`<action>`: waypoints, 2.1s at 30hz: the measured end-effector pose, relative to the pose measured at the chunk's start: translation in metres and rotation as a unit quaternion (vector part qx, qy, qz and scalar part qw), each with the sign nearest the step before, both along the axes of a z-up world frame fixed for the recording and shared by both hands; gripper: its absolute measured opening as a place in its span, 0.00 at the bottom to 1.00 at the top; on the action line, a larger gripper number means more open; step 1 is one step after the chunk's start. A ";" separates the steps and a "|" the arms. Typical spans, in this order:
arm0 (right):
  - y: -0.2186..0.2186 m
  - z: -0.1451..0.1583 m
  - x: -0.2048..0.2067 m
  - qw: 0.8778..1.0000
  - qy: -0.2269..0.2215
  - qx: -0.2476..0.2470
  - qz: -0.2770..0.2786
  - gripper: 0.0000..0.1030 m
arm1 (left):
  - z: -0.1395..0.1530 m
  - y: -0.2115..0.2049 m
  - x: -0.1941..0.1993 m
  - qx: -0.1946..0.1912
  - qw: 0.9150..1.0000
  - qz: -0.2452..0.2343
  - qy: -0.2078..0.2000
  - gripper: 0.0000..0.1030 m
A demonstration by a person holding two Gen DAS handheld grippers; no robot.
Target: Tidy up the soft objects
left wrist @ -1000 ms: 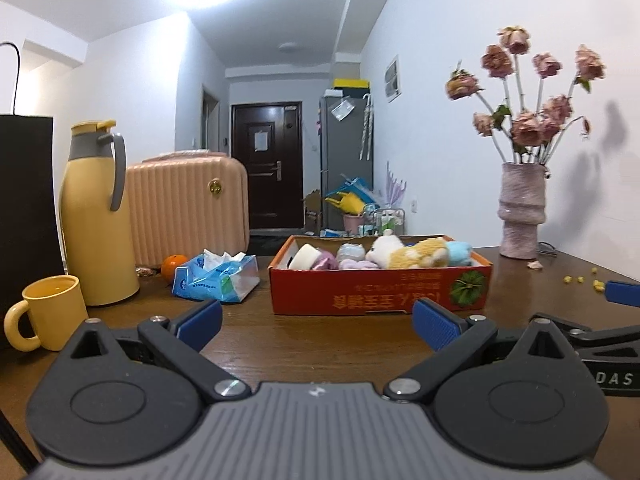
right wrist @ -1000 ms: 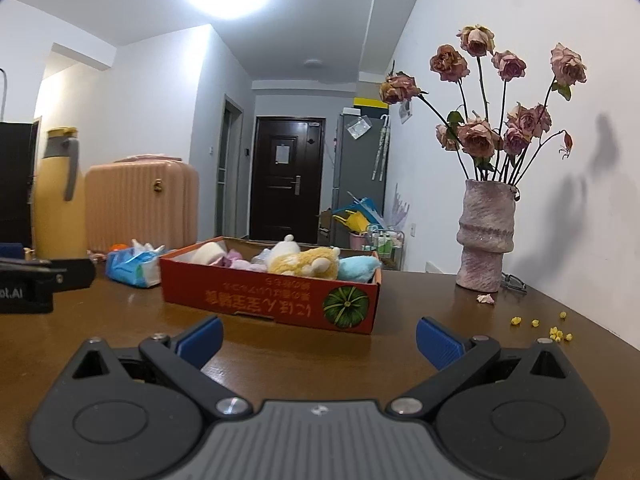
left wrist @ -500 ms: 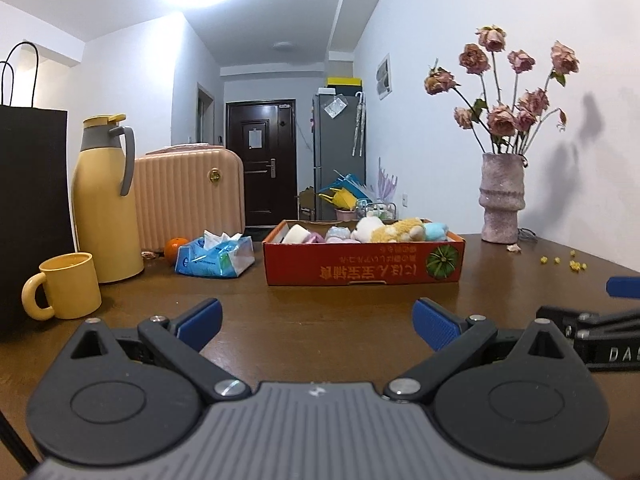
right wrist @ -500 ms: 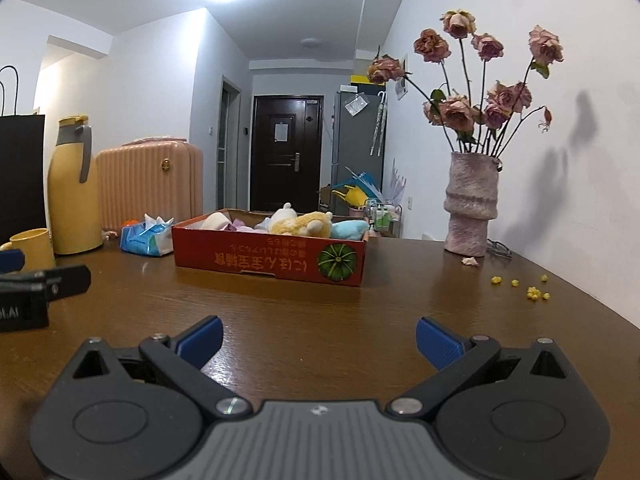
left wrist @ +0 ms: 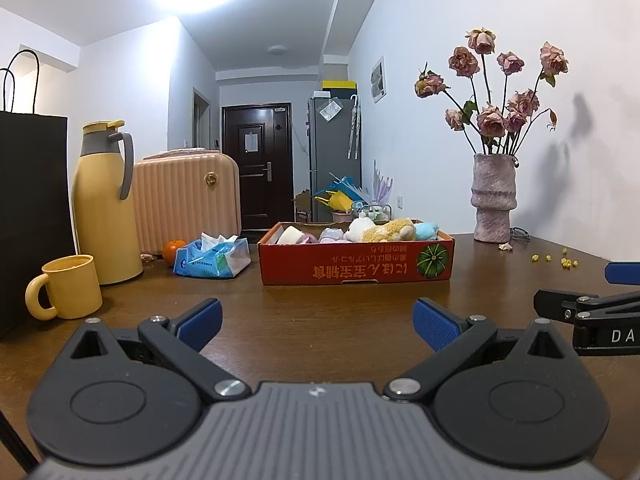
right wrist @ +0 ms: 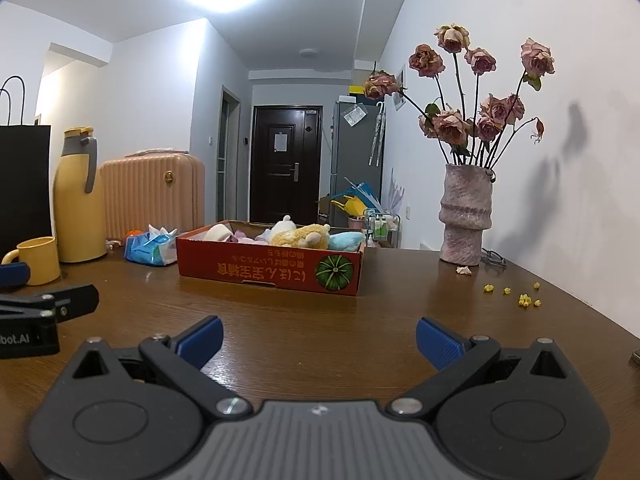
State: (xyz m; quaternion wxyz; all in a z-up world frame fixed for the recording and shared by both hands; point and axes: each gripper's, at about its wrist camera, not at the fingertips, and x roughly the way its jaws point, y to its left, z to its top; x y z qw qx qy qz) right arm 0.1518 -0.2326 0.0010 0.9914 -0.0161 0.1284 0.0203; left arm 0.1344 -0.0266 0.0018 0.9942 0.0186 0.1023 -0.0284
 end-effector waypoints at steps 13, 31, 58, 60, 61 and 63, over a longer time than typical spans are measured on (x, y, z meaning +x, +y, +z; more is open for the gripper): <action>0.001 0.000 -0.001 1.000 -0.001 0.000 0.000 1.00 | -0.001 0.000 -0.003 0.000 1.000 0.000 -0.002 1.00; 0.001 -0.002 0.000 1.000 -0.001 0.001 -0.002 1.00 | -0.004 0.002 -0.005 -0.001 1.000 -0.001 0.000 1.00; -0.004 -0.008 0.007 1.000 0.008 0.008 -0.003 1.00 | -0.009 -0.003 0.003 0.002 1.000 -0.001 0.007 1.00; -0.004 -0.008 0.007 1.000 0.008 0.008 -0.003 1.00 | -0.009 -0.003 0.003 0.001 1.000 -0.001 0.007 1.00; -0.004 -0.008 0.007 1.000 0.008 0.008 -0.003 1.00 | -0.009 -0.003 0.003 0.000 1.000 -0.002 0.006 1.00; -0.004 -0.008 0.007 1.000 0.007 0.008 -0.003 1.00 | -0.009 -0.003 0.002 0.001 1.000 -0.001 0.004 1.00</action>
